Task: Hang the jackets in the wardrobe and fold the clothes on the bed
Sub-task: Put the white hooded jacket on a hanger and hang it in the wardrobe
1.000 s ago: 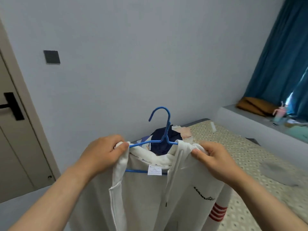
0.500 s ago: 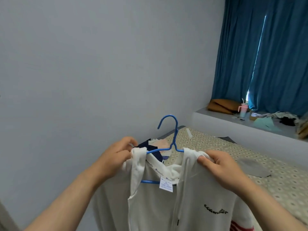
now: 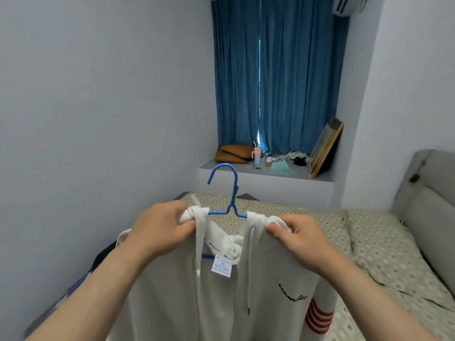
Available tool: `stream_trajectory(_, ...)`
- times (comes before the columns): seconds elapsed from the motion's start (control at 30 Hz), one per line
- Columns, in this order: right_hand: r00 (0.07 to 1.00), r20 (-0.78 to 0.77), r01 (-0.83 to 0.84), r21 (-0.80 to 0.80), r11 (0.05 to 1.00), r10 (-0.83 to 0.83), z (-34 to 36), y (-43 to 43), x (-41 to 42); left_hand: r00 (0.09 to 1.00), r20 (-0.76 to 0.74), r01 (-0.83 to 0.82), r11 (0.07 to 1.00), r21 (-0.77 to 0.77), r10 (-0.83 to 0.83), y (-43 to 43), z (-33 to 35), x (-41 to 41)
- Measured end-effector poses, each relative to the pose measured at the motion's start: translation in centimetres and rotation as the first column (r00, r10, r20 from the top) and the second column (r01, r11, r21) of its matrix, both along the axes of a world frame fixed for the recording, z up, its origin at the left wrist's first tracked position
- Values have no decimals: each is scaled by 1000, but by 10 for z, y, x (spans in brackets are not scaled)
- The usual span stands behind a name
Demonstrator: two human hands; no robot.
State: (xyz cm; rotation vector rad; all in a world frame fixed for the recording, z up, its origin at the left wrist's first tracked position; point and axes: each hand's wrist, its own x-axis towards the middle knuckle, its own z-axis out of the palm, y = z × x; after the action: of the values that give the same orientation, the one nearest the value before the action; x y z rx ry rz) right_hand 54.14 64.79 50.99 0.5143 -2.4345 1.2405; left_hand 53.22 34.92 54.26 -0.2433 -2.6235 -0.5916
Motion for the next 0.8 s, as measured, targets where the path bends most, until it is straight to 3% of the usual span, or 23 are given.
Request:
stream_trajectory(0.23,987,33,153,105,983,-157,13,2,2,998,16,-60,996,-67,61,24,-7,-49)
stream_trajectory(0.37,972,95,201,136,970,-215,22,-14,-3,998,67,8,997,-76,-3,16,0,-69)
stream_trajectory(0.43,957,123,243,161,957,-264,28,-23,-6,970,168,183,983,-23,-176,2,10,-78)
stream_trajectory(0.53,932,199,274,157,949,-302,35,-34,-5,753,409,464,856,225,-516,-26,31,-85)
stream_trajectory(0.6,924,240,270,145,952,-298,41,-43,-1,737,381,526,828,197,-559,-38,35,-93)
stream_trajectory(0.7,921,291,241,103,965,-261,55,-59,3,831,209,496,856,144,-516,-45,37,-115)
stream_trajectory(0.8,899,351,259,61,964,-263,63,-71,-2,866,124,474,874,110,-485,-46,33,-136)
